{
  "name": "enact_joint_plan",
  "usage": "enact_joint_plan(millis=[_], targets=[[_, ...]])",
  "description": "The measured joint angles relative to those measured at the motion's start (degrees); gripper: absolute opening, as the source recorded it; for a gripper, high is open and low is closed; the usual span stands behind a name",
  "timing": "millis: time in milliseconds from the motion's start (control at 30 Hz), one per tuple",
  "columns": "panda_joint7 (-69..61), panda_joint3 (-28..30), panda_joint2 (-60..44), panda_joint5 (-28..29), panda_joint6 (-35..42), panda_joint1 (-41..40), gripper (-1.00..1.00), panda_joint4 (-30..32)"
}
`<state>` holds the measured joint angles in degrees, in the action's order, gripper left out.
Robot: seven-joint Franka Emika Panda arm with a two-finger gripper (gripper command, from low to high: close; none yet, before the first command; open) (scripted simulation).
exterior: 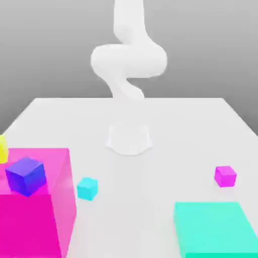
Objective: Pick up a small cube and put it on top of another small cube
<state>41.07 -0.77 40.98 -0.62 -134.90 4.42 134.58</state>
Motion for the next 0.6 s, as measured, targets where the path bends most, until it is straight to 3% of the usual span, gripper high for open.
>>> enact_joint_plan(millis=[400, 600], targets=[[-23.31, -6.85, -23.9, -2.69, -15.37, 19.91, 0.0, 13.73], [-32.89, -12.38, -35.72, -1.43, -22.97, 27.55, 0.0, 20.5]])
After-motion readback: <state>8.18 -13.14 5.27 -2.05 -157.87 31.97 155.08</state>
